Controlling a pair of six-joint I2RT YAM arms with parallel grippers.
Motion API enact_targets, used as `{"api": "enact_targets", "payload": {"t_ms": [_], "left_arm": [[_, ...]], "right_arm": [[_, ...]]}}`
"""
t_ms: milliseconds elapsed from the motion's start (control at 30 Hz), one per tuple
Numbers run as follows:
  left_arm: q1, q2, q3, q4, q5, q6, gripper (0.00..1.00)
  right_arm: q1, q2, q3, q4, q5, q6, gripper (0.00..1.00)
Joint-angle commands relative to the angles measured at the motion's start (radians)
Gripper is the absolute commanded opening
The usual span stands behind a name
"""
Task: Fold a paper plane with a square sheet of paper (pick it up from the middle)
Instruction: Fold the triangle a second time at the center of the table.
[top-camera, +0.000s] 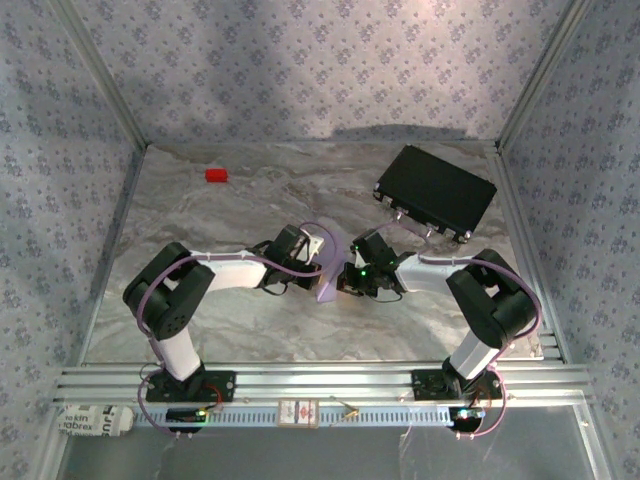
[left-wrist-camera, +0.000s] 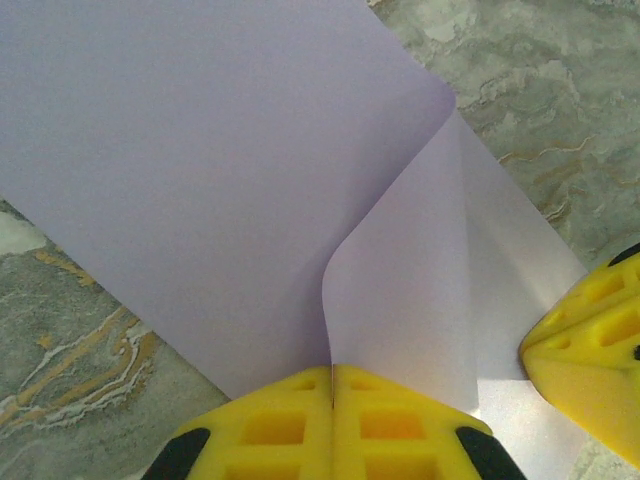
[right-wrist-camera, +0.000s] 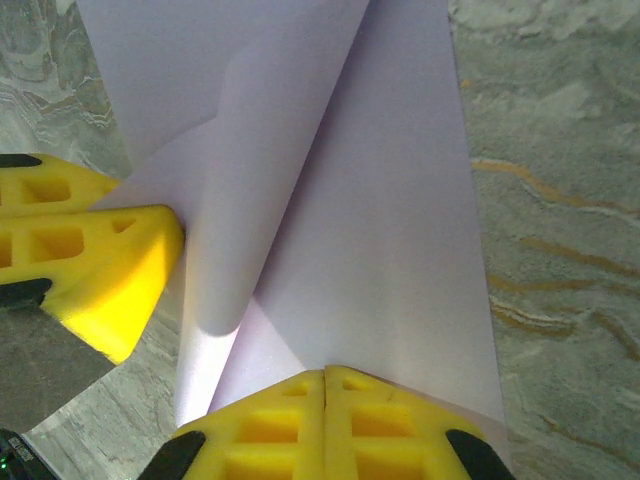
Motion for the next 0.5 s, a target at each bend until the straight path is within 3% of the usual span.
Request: {"api": "enact_targets", "payload": {"t_ms": [0,333,467], "left_arm": [[0.004,0.024,0.002,-0.006,0.009,0.020,0.05],[0.004,0.021,0.002,-0.013,0.013,0.023,0.04],[0.005,0.025,0.002,-0.011,0.015,0.023,0.04]], "right_arm": [[-0.006,-0.001,-0.021,-0.069,0.036,-0.019,0.05],[-0.027,-0.067,-0.032,0.028,0.013,0.027,0.07],[-0.052,-0.061,-0.037,0.144,-0.042,0.087,0.01]]}}
